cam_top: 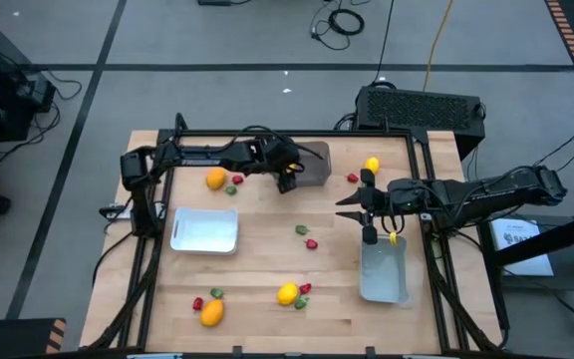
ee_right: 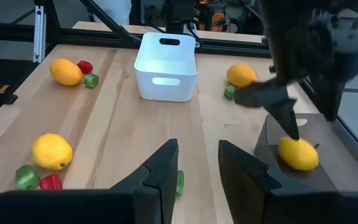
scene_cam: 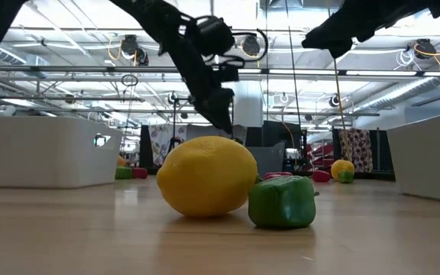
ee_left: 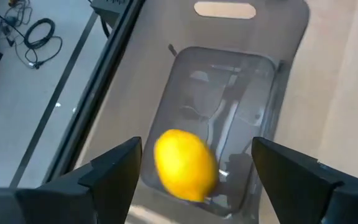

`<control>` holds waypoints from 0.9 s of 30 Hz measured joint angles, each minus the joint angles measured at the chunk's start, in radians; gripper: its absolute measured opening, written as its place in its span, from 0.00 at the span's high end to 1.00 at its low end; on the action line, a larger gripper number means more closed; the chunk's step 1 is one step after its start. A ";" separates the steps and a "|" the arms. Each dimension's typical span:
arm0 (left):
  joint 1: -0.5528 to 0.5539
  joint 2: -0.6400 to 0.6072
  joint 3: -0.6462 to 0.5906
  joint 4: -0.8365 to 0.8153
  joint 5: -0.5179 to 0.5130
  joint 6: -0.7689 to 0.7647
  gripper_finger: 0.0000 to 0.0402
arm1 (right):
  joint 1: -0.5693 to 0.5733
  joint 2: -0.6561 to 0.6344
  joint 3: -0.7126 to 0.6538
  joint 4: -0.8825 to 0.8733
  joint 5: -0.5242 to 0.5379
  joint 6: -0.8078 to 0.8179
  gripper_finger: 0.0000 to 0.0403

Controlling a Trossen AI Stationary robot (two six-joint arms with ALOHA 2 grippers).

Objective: Sort produce into baskets
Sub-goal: Put the yellow lemon into the black bin

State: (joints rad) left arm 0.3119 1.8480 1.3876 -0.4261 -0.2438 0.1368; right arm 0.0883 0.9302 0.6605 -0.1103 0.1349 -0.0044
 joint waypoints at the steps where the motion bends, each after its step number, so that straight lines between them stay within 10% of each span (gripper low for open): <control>1: 0.000 -0.021 0.000 -0.033 -0.001 -0.001 0.23 | 0.000 0.000 0.000 -0.003 0.000 0.000 0.74; 15: 0.088 -0.334 -0.010 -0.576 -0.081 -0.195 0.23 | 0.000 0.000 0.000 -0.033 -0.001 0.045 0.74; 27: 0.316 -0.428 -0.288 -0.583 0.090 -0.237 0.23 | 0.000 0.000 0.000 -0.030 0.000 0.068 0.74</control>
State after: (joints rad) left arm 0.6282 1.4203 1.0995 -1.0093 -0.1543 -0.0997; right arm 0.0883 0.9306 0.6605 -0.1400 0.1345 0.0641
